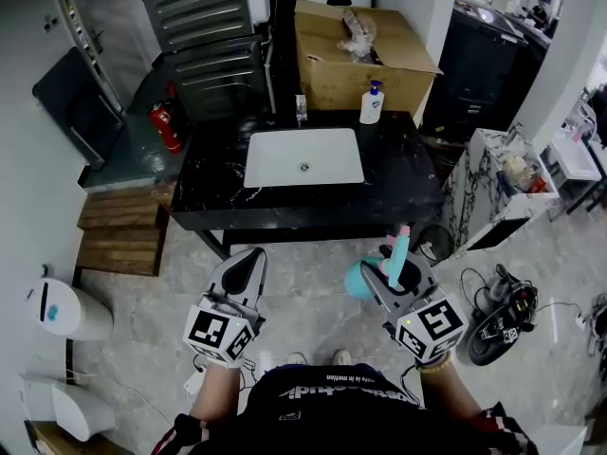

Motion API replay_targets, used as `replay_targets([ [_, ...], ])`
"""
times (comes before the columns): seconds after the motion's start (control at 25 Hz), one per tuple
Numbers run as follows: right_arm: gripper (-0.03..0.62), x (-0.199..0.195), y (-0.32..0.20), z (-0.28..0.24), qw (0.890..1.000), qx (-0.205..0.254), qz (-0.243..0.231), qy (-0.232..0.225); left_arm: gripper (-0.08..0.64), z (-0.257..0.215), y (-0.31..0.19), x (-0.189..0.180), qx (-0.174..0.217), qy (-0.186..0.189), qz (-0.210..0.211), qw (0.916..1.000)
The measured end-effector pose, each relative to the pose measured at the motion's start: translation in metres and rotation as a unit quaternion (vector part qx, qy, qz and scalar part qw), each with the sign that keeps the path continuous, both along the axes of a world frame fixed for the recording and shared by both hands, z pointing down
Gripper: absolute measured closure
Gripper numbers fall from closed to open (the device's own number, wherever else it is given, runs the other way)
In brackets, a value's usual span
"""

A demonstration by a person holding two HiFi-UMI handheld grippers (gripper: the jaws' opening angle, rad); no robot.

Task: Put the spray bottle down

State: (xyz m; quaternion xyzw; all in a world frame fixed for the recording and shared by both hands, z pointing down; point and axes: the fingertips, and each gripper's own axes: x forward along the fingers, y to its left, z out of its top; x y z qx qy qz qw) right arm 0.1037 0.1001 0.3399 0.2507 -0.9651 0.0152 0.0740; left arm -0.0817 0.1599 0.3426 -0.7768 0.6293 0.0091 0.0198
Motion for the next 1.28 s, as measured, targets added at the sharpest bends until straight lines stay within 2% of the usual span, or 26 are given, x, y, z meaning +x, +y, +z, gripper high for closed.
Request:
replay_targets([
  [0.52, 0.394, 0.029, -0.023, 0.004, 1.000, -0.005, -0.003, -0.004, 0.545, -0.003, -0.021, 0.022, -0.001, -0.003, -0.013, 0.9999],
  [1.0, 0.394, 0.057, -0.040, 0.013, 1.000, -0.008, -0.022, -0.015, 0.545, -0.004, -0.029, 0.038, -0.002, -0.021, -0.048, 0.9986],
  [1.28, 0.394, 0.046, -0.061, 0.029, 0.999, -0.023, -0.022, -0.010, 0.545, 0.010, -0.049, 0.027, -0.015, -0.018, -0.051, 0.9984],
])
